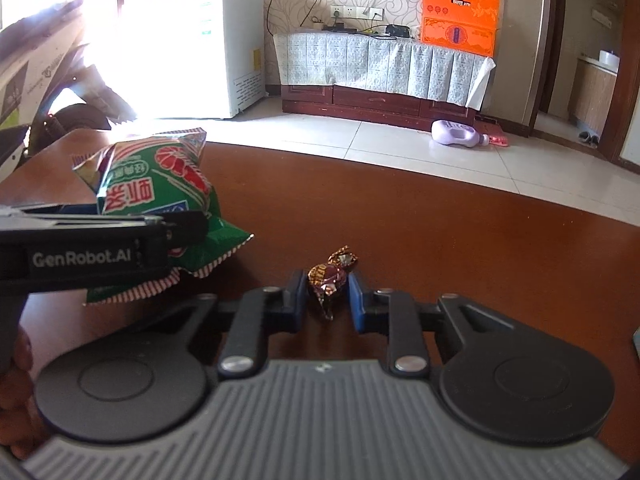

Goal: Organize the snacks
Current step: 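Grasp the green chip bag with the left gripper while the right grasps the chocolate candy, then carry the chip bag in the left tool while the right tool carries the candy to the box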

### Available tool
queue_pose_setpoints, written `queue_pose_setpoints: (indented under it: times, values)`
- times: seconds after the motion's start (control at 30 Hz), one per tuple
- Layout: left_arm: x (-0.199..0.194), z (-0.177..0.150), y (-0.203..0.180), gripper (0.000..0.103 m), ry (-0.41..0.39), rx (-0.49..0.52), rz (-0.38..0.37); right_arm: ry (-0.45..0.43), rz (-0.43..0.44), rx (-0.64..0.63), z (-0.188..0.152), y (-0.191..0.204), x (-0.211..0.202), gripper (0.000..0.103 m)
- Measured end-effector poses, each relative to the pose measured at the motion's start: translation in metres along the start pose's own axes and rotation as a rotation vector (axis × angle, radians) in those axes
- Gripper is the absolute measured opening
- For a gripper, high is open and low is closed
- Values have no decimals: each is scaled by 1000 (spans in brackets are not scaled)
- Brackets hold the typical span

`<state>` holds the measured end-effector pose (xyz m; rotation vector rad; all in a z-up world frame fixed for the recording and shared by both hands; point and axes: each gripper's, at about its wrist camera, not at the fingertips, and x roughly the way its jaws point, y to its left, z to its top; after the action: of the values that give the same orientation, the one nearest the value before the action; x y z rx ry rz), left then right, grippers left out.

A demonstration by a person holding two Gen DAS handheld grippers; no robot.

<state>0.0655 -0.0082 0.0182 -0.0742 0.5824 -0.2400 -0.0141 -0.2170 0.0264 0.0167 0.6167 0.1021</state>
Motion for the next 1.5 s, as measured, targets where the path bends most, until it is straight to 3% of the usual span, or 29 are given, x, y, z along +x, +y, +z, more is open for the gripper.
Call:
queue_pose_setpoints:
  times: [0.27,0.9,1.27,1.5]
  values:
    - [-9,-6,-5,64,-20,0,7,7,3,-18,-9,-4,-17,26]
    - [-68,-57,-77,62,1,103,12,57,14,-38,-58,-24,-120,25]
    - [-120,-95,-122,62,15,122,4,10,18,4,-77,-43,-172,25]
    - [-151,-99,-168,62,-32,159,-26,-46,17,-10,-79,-53,-201,25]
